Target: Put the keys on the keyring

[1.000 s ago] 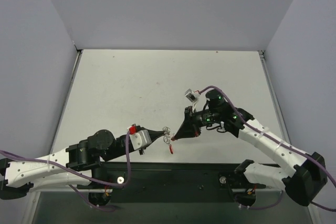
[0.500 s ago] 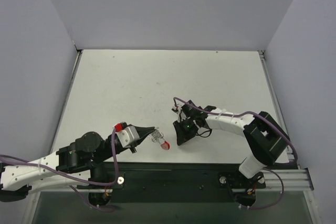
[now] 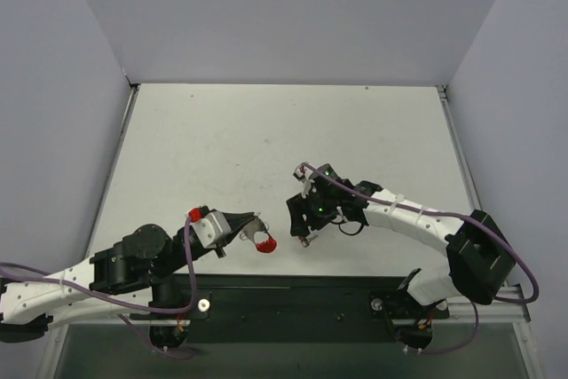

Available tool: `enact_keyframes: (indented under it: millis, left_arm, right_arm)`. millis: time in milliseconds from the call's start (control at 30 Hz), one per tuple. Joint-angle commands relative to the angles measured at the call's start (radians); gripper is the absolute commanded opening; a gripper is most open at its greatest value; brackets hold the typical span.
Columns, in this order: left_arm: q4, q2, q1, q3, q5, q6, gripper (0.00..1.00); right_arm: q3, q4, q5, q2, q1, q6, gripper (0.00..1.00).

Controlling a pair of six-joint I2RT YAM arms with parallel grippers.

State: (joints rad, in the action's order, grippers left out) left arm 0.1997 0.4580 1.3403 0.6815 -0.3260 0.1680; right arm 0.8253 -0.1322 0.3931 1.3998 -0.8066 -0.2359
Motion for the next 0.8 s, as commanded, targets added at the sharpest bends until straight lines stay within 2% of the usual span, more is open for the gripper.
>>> enact_keyframes:
  millis: [0,500,767]
  left_arm:
    - [-0.032,-0.007,0.003,0.039,-0.018,-0.007,0.0]
    - [-0.031,0.005,0.003,0.036,-0.021,-0.016,0.0]
    - [-0.023,0.007,0.003,0.038,-0.024,-0.016,0.0]
  right_arm:
    - [-0.028,-0.029,-0.065,0.022,-0.005,-0.02,0.56]
    - [0.008,-0.044,-0.192,0.145,-0.055,-0.086,0.5]
    - [0.023,-0.037,-0.2,0.182,-0.068,-0.108,0.36]
